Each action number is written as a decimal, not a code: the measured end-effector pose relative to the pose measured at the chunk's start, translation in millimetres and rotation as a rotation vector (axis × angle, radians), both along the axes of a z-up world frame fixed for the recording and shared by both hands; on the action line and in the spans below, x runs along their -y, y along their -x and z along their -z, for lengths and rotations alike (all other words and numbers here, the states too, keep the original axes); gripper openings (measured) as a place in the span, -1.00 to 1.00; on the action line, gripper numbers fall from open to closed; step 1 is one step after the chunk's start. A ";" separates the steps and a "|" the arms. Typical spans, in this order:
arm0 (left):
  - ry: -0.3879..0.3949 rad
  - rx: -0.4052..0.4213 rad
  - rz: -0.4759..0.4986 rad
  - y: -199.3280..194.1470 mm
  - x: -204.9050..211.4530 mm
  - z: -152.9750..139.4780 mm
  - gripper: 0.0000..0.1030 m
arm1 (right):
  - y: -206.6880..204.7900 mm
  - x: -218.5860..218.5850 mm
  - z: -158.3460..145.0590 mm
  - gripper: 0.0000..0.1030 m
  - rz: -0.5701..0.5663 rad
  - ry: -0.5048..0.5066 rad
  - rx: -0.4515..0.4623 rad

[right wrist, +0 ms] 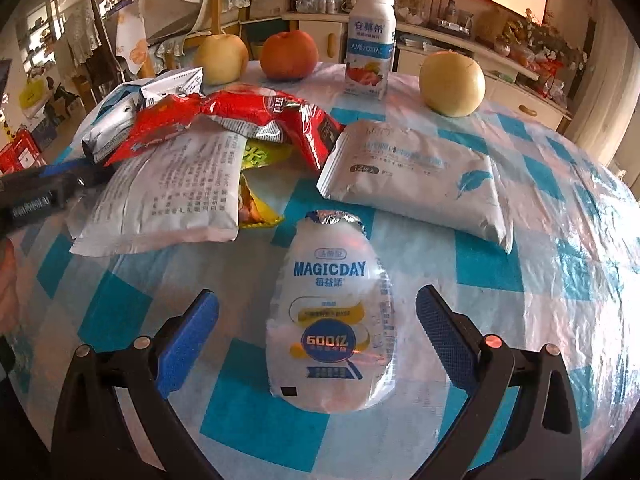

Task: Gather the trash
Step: 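Grasp the white carton with the left tool while the right tool grasps the MAGICDAY pouch, then carry both items to the pink bucket and open both tools to drop them, then move both tools back over the table toward the remaining trash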

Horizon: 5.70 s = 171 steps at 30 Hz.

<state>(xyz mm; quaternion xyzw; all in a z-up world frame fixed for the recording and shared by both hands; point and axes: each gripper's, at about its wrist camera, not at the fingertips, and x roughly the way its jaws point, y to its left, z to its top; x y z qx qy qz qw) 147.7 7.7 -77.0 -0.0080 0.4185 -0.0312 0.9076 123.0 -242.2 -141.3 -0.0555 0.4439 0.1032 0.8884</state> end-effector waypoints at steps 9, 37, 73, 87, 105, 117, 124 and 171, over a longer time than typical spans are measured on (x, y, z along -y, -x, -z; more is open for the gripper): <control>0.021 0.076 -0.075 -20.7 4.7 -22.8 0.84 | -0.1 -0.3 -0.2 0.94 -0.002 -0.022 -0.008; -0.110 -0.069 -0.373 -46.4 -57.0 21.5 0.84 | -4.3 -1.2 8.7 0.94 0.004 -0.019 -0.018; -0.107 0.056 -0.211 12.9 -45.1 -28.2 0.29 | 20.3 6.7 -34.8 0.18 -0.019 -0.046 0.132; -0.110 0.151 -0.215 86.8 -68.2 -74.9 0.29 | 50.9 -15.9 -88.3 0.17 -0.065 -0.009 0.275; -0.102 0.193 -0.488 183.5 -240.5 -117.7 0.30 | 62.7 -228.0 -186.0 0.17 -0.454 -0.189 0.363; -0.072 0.155 -0.646 211.6 -360.0 -97.3 0.29 | 71.6 -431.4 -190.0 0.17 -0.737 -0.256 0.288; -0.049 0.129 -0.666 200.9 -386.6 -81.0 0.29 | 66.2 -477.9 -178.7 0.17 -0.772 -0.274 0.226; -0.061 0.138 -0.579 177.0 -336.8 -101.0 0.51 | 29.6 -340.0 -163.1 0.74 -0.536 -0.372 0.215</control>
